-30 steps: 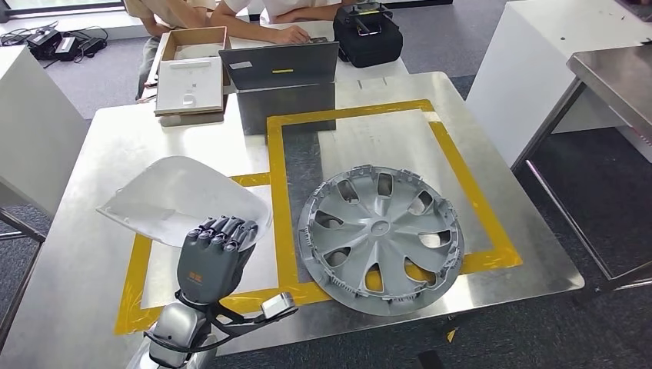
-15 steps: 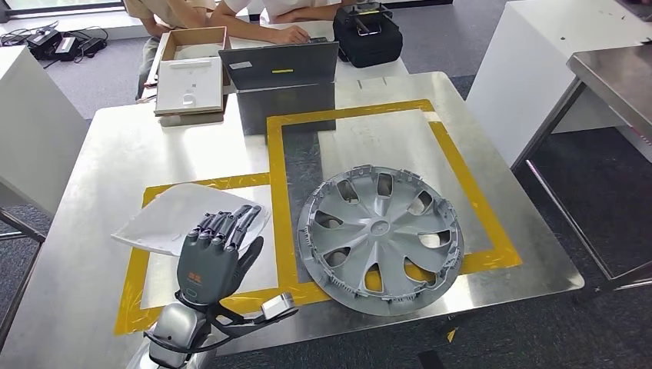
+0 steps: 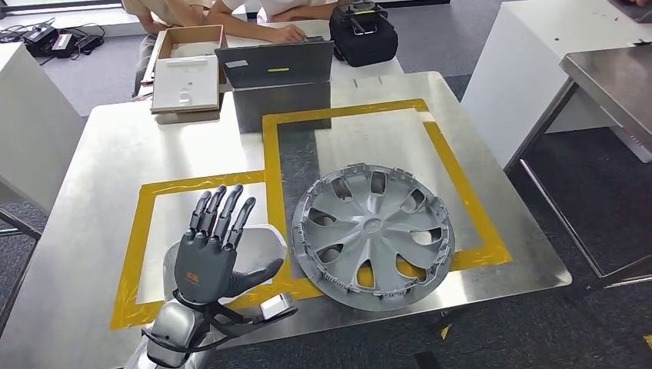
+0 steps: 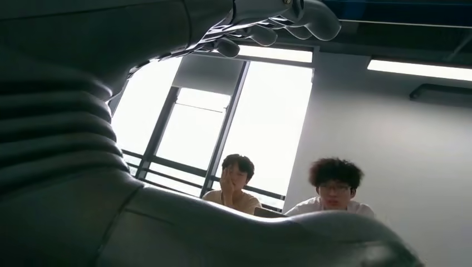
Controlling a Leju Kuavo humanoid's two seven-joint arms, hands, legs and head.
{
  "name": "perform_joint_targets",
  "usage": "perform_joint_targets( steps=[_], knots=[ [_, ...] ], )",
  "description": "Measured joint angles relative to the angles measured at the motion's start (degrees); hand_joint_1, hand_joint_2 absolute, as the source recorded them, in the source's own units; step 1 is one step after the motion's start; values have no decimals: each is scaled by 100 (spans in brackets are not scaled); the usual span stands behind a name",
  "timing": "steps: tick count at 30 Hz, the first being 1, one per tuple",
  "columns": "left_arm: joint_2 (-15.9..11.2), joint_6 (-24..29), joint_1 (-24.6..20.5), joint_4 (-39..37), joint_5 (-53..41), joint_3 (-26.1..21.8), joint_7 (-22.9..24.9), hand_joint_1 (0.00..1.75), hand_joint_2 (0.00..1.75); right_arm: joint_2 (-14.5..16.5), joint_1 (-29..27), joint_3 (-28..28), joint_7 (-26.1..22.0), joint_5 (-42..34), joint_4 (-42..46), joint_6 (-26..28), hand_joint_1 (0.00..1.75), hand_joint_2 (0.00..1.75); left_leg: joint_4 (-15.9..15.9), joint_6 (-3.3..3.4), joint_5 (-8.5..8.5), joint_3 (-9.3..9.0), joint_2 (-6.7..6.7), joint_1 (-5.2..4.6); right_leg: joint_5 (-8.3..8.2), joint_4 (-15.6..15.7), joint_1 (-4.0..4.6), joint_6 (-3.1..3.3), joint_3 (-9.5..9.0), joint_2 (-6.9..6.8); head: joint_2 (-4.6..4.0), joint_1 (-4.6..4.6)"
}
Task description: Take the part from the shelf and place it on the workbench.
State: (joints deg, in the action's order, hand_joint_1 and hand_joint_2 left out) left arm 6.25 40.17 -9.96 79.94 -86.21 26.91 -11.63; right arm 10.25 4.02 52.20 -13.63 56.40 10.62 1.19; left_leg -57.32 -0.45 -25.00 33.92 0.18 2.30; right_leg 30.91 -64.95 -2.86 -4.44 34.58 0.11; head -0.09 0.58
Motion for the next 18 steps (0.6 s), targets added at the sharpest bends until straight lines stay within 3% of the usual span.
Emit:
perform_joint_targets(
  steps=[1,2,6,8,11,12,13,14,16,18],
  knots=[
    [0,-1,0,1,-1,-4,7,0,0,7,5,1,1,2,-1,0,0,0,-69,-70,-15,55,-8,27,-110,281,-13,-29,-162,28,0,15],
    [2,-1,1,4,-2,-8,11,0,0,14,9,2,4,4,-1,-1,0,0,-133,-134,-26,100,-20,31,-161,448,-21,-14,-243,57,0,24],
    [-2,1,15,29,-5,-26,30,0,0,22,12,8,16,16,-2,-3,0,0,-182,-307,31,222,-64,38,-178,450,4,285,-121,112,0,21],
    [-6,1,26,31,-5,-30,38,0,0,22,3,8,17,21,-2,-3,0,0,-431,-324,-206,346,-47,50,-254,488,23,394,-69,93,0,8],
    [-9,0,34,28,-6,-36,55,0,0,22,-6,9,17,32,-2,-3,0,0,-1494,-282,-842,677,-36,6,-307,514,68,470,-30,50,0,-7],
    [-11,0,41,26,-7,-39,59,0,0,22,-5,9,17,34,-2,-4,0,0,-1734,-267,-915,732,-36,-6,-311,510,82,476,-22,38,0,-7],
    [-14,0,49,24,-7,-43,61,0,0,22,-2,10,17,35,-2,-4,0,0,-1780,-247,-875,701,-36,-14,-312,506,93,477,-18,30,0,-7],
    [-16,0,54,23,-8,-49,63,0,0,22,1,9,17,37,-2,-5,0,0,-1616,-223,-739,576,-36,-20,-311,499,99,476,-18,28,0,-7],
    [-20,0,54,22,-8,-67,66,0,0,22,12,9,17,44,-2,-5,0,0,-903,-177,-427,173,-46,-33,-310,481,106,457,-6,32,0,-7],
    [-21,0,57,27,-8,-79,68,0,0,22,19,9,23,53,-2,-7,0,0,-426,-150,-328,-74,-65,-69,-342,470,117,388,24,40,0,-6]
  ],
)
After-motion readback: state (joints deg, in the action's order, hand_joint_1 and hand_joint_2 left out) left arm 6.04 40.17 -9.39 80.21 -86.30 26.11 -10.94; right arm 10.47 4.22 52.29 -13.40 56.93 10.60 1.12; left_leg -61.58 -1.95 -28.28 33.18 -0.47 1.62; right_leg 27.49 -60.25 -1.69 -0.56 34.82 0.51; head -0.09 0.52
